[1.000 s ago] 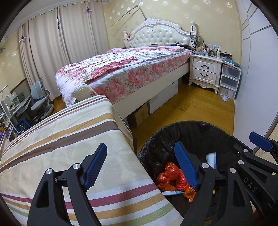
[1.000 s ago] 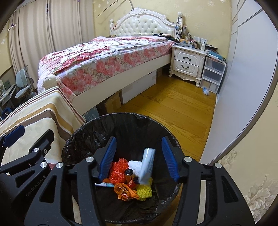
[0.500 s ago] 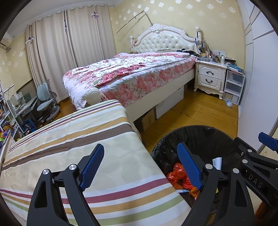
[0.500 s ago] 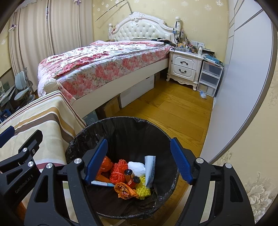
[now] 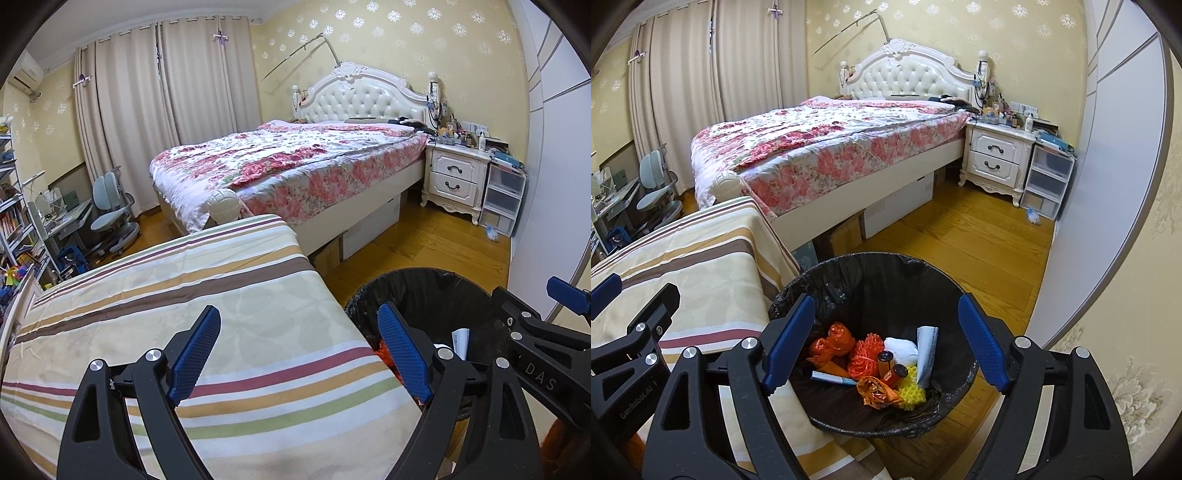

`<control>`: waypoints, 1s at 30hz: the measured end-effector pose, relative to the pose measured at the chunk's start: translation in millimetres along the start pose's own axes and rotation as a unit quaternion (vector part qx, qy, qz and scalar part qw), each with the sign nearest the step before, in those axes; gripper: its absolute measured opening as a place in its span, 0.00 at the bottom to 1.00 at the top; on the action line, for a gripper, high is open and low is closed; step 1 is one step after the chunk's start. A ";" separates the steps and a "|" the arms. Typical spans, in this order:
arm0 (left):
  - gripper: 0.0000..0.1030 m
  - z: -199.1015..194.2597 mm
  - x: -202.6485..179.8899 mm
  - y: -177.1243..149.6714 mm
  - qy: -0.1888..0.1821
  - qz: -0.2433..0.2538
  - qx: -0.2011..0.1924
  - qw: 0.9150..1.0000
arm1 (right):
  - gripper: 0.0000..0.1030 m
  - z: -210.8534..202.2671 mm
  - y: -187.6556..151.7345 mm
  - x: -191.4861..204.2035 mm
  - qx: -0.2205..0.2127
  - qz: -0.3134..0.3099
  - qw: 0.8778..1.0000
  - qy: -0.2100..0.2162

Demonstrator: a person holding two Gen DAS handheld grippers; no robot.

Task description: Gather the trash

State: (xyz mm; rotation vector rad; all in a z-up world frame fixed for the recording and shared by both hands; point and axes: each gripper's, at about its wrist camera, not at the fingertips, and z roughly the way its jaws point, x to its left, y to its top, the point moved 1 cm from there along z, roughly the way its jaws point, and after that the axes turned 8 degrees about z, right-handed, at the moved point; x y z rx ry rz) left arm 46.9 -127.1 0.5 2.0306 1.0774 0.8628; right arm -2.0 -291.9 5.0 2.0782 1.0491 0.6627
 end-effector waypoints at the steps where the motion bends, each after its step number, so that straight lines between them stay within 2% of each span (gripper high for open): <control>1: 0.82 -2.8 1.1 -0.9 0.002 -0.001 -0.002 1.000 | 0.77 -3.4 -1.1 0.8 -0.001 -0.001 1.000 0.001; 3: 0.82 -9.3 4.0 -3.6 0.004 -0.005 -0.005 1.000 | 0.81 -10.6 -3.0 2.5 -0.005 -0.007 1.000 0.002; 15: 0.82 -30.9 10.5 -11.5 0.011 -0.014 -0.016 1.000 | 0.82 -39.4 -5.6 0.3 -0.027 -0.014 1.000 0.003; 30: 0.82 -35.0 18.5 -16.0 0.014 -0.021 -0.017 1.000 | 0.82 -41.7 -7.3 5.8 -0.029 -0.017 0.999 0.007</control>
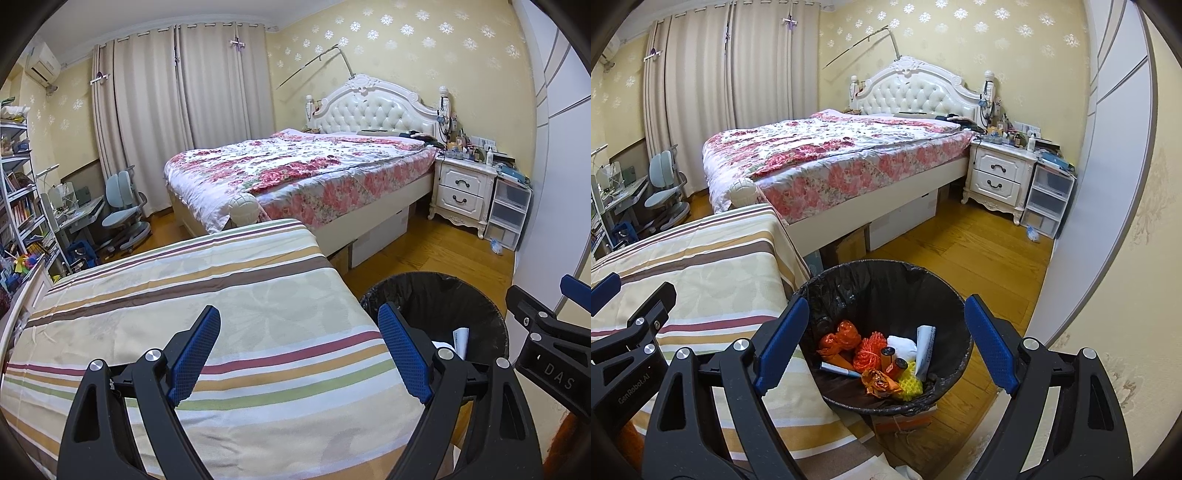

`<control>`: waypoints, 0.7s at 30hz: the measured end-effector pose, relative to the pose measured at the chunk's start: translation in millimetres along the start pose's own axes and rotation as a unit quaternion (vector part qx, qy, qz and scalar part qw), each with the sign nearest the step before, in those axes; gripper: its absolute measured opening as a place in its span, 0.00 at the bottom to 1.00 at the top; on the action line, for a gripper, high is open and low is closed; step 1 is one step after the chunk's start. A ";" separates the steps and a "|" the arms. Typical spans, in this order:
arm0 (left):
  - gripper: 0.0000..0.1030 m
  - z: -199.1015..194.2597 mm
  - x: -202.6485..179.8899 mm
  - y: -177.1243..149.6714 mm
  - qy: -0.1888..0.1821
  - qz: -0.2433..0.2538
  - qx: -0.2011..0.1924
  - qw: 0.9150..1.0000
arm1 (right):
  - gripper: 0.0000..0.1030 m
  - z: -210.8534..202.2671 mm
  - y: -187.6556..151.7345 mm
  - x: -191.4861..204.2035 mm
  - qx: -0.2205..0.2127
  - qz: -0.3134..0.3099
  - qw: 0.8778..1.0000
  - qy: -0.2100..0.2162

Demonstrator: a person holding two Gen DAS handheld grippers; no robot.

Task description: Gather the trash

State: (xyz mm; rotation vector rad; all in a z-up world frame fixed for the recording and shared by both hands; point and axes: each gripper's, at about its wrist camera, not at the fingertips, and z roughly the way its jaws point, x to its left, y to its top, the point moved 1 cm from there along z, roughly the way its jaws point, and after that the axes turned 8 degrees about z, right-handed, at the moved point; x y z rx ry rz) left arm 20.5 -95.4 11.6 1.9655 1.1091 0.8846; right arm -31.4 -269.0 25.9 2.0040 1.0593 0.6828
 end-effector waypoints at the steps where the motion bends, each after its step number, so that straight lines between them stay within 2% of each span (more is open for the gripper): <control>1: 0.82 -0.3 0.1 -0.6 0.000 -0.001 0.000 1.000 | 0.82 0.0 0.0 0.3 0.000 0.000 1.000 0.000; 21: 0.82 -0.2 1.5 -0.8 0.000 -0.003 0.000 1.000 | 0.82 -0.1 0.0 0.8 0.000 0.000 1.000 0.000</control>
